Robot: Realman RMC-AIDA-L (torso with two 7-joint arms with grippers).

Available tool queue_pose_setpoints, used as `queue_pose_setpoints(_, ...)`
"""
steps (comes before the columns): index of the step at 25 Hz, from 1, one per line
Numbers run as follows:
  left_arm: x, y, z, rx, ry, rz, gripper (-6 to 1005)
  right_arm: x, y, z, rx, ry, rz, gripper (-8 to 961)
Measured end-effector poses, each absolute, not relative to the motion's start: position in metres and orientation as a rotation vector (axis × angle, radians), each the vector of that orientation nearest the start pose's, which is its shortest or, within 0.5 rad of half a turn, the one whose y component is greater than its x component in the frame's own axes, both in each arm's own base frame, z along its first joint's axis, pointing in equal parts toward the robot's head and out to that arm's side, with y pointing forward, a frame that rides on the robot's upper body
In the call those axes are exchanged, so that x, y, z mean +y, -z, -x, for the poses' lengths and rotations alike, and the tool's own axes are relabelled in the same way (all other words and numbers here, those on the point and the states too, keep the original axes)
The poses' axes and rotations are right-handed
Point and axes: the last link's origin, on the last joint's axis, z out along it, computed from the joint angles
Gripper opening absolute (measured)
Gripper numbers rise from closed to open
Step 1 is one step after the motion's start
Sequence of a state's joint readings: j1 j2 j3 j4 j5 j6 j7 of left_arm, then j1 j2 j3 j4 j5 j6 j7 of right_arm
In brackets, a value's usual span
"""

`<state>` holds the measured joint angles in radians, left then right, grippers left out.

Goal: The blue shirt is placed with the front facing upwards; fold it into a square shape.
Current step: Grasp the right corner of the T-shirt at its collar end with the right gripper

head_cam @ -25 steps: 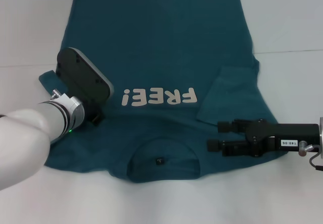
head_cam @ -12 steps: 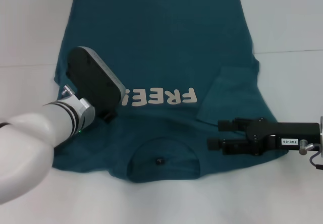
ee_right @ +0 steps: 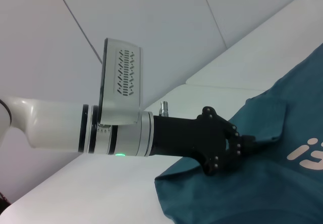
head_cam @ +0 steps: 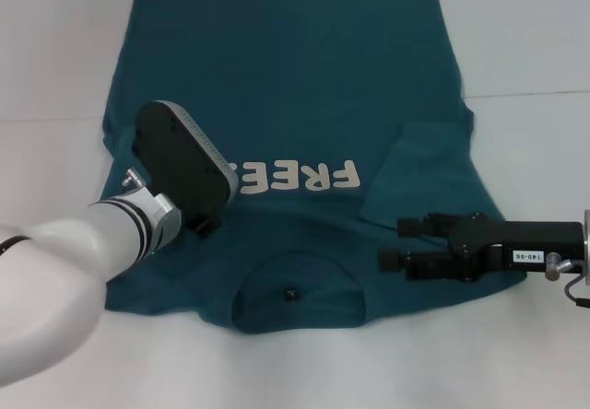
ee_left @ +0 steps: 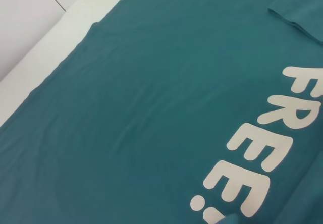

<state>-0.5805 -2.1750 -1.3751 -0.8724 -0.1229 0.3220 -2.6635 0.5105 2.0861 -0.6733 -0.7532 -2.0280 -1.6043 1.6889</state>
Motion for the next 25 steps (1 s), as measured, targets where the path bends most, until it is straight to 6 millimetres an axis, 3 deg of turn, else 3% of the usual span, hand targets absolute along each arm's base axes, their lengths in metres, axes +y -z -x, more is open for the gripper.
queue_pose_setpoints(25, 0.4169, 0.1024, 0.1929, -0.145, -0.203, 2.219, 7, 0.327, -0.013, -0.2618, 0.98, -0.731, 2.676, 942)
